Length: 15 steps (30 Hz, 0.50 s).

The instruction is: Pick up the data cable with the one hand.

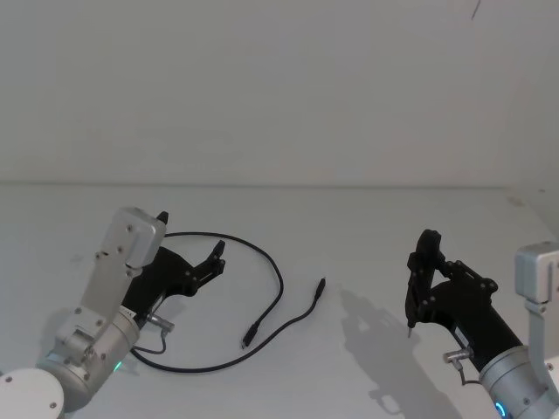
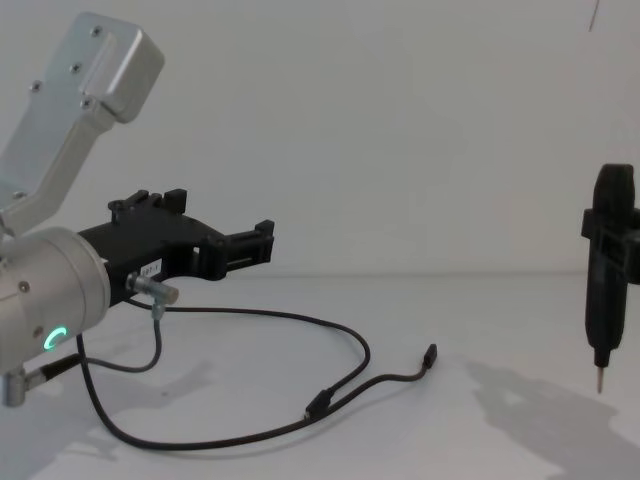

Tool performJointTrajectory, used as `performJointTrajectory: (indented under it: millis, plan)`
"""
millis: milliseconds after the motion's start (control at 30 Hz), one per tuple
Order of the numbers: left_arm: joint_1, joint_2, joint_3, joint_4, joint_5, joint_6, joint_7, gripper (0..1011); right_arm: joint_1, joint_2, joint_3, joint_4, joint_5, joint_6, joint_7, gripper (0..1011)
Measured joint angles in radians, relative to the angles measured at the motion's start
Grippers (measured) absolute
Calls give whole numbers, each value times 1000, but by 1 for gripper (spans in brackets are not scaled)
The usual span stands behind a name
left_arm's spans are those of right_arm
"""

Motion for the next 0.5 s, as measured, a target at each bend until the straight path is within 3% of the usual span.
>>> performJointTrajectory:
  millis: [500]
  plan:
    - [0, 0, 0, 0, 0, 0, 0, 1001, 0, 0, 0, 0, 0, 0, 0, 279]
